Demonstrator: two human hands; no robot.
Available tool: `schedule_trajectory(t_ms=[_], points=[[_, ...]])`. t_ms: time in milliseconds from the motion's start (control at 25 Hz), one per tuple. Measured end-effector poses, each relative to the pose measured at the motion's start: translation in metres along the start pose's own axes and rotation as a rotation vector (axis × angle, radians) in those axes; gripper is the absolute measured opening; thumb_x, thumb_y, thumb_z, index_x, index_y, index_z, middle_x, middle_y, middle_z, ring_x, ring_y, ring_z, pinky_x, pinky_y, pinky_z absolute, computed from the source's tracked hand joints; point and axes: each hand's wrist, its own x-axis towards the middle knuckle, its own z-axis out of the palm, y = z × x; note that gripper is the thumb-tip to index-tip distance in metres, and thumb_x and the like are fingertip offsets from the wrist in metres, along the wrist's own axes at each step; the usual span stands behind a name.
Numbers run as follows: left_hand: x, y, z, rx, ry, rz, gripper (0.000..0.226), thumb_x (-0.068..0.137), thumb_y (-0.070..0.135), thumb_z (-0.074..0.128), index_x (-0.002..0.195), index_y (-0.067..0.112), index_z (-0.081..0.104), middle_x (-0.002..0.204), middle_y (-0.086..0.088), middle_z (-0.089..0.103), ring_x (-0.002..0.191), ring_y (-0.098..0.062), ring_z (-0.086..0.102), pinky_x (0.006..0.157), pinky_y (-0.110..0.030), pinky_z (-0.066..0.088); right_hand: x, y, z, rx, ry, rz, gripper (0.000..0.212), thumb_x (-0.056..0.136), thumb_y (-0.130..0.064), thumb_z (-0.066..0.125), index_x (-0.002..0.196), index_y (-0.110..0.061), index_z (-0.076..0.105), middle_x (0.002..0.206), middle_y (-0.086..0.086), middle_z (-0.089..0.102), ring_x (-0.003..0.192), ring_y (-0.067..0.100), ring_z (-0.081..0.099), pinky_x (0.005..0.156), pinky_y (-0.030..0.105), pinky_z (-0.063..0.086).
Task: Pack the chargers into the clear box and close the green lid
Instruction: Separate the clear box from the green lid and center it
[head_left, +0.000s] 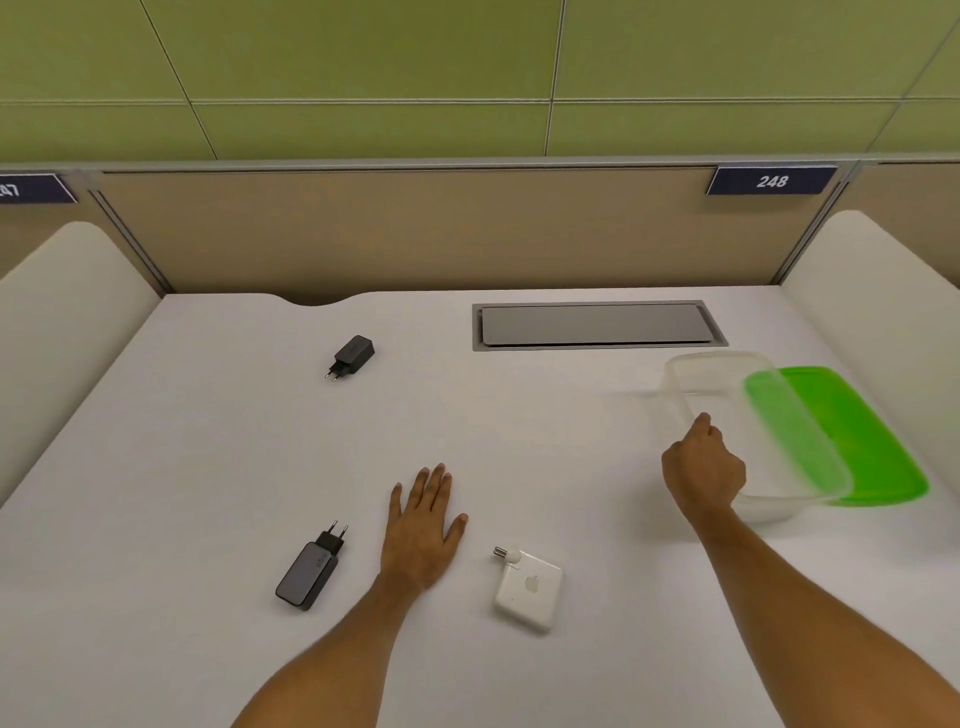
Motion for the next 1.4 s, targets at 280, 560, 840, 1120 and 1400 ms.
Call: schedule_trajectory(t_ms=[280, 560, 840, 1120, 1400], points=[[0.001, -0.002, 0.003, -0.040, 0.058, 0.011, 0.066, 0.093, 0.051, 0.022, 0.149, 0.016, 0.024, 0.158, 0.003, 0.020, 0.145, -0.013, 0.011, 0.116, -0.041, -0.002, 0.010, -0.017, -0.011, 0.036, -0.002, 0.103, 0.019, 0.077, 0.002, 0.051, 0.094, 0.000, 0.056, 0.087, 0.019, 0.068, 0.076, 0.039, 0.065, 0.063, 0.032, 0.040], [0.000, -0.002, 0.002, -0.061, 0.068, 0.011, 0.065, 0.093, 0.050, 0.025, 0.149, 0.017, 0.027, 0.157, 0.004, 0.021, 0.145, -0.012, 0.011, 0.116, -0.042, 0.001, 0.004, -0.065, -0.011, 0.130, 0.120, -0.160, 0.035, 0.072, 0.004, 0.054, 0.106, -0.004, 0.062, 0.091, 0.014, 0.070, 0.077, 0.036, 0.066, 0.075, 0.036, 0.046], [0.001, -0.002, 0.001, -0.084, 0.065, 0.013, 0.063, 0.093, 0.049, 0.030, 0.148, 0.018, 0.028, 0.157, 0.005, 0.022, 0.145, -0.011, 0.012, 0.116, -0.043, 0.004, -0.009, -0.106, 0.013, 0.142, 0.134, -0.614, 0.050, 0.059, 0.015, 0.056, 0.101, -0.007, 0.069, 0.079, 0.008, 0.073, 0.062, 0.032, 0.063, 0.077, 0.037, 0.047], [0.001, -0.002, 0.000, -0.079, 0.053, 0.006, 0.064, 0.093, 0.050, 0.030, 0.149, 0.019, 0.025, 0.157, 0.005, 0.020, 0.145, -0.010, 0.008, 0.116, -0.042, 0.002, -0.027, -0.121, 0.027, 0.096, 0.119, -0.921, 0.055, 0.044, 0.018, 0.066, 0.090, -0.011, 0.074, 0.069, 0.002, 0.073, 0.054, 0.027, 0.063, 0.063, 0.032, 0.053], [0.001, -0.002, -0.001, -0.089, 0.069, 0.010, 0.064, 0.093, 0.050, 0.031, 0.149, 0.018, 0.027, 0.157, 0.004, 0.021, 0.145, -0.012, 0.011, 0.116, -0.042, 0.002, -0.030, -0.115, 0.034, 0.072, 0.067, -0.977, 0.054, 0.049, 0.021, 0.065, 0.091, -0.011, 0.074, 0.072, 0.001, 0.075, 0.054, 0.027, 0.062, 0.067, 0.031, 0.053]])
